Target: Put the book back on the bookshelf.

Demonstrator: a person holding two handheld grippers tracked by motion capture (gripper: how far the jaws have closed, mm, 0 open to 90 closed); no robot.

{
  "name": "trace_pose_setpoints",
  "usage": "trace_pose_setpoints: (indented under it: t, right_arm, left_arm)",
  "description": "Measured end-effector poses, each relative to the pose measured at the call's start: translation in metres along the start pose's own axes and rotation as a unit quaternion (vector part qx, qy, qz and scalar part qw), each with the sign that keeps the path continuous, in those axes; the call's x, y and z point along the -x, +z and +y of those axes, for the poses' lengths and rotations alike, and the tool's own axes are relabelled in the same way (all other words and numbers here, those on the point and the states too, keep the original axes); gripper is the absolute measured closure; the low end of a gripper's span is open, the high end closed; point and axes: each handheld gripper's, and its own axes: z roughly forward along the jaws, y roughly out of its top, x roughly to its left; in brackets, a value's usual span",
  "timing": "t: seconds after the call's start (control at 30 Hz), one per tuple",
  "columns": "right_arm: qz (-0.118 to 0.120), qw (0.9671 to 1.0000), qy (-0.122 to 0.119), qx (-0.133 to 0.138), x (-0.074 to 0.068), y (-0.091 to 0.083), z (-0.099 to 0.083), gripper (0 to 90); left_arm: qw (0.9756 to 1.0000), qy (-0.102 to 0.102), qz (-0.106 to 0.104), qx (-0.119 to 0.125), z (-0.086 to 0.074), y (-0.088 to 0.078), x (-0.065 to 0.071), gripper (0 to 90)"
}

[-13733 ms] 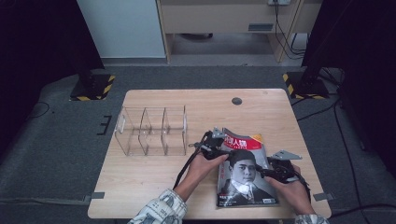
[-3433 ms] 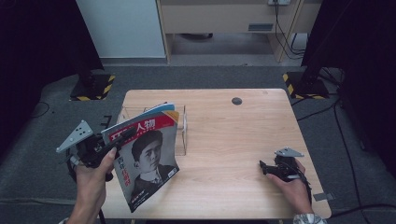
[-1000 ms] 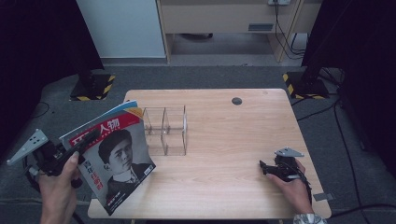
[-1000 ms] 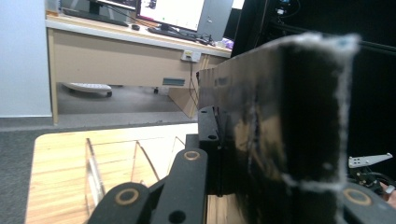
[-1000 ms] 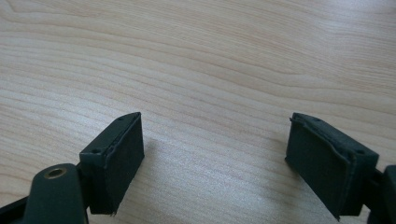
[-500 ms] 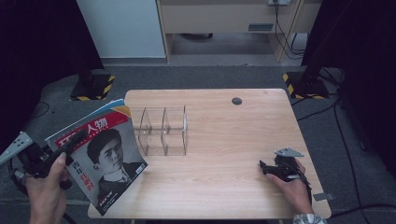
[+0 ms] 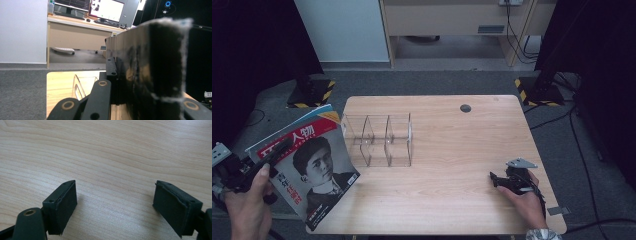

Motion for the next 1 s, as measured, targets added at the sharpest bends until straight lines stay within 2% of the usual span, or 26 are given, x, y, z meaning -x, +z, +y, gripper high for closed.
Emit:
trace_pose_setpoints:
  t: [0.4,0.7,1.0]
  right_arm:
    - [0.000,1.0000,0.000,0.000,0.000,0.000,0.000,19.1]
    - [0.000,1.0000,0.000,0.000,0.000,0.000,0.000,19.1]
    - [0.000,1.0000,0.000,0.000,0.000,0.000,0.000,19.1]
  left_arm:
    - [0.9999,0.001,0.014,0.005,0.004,0.027,-0.007,86.8]
    - [0.9995,0.013,0.027,0.009,0.007,0.046,-0.010,86.7]
    - [0.9994,0.009,0.030,0.016,0.008,0.058,-0.014,86.8]
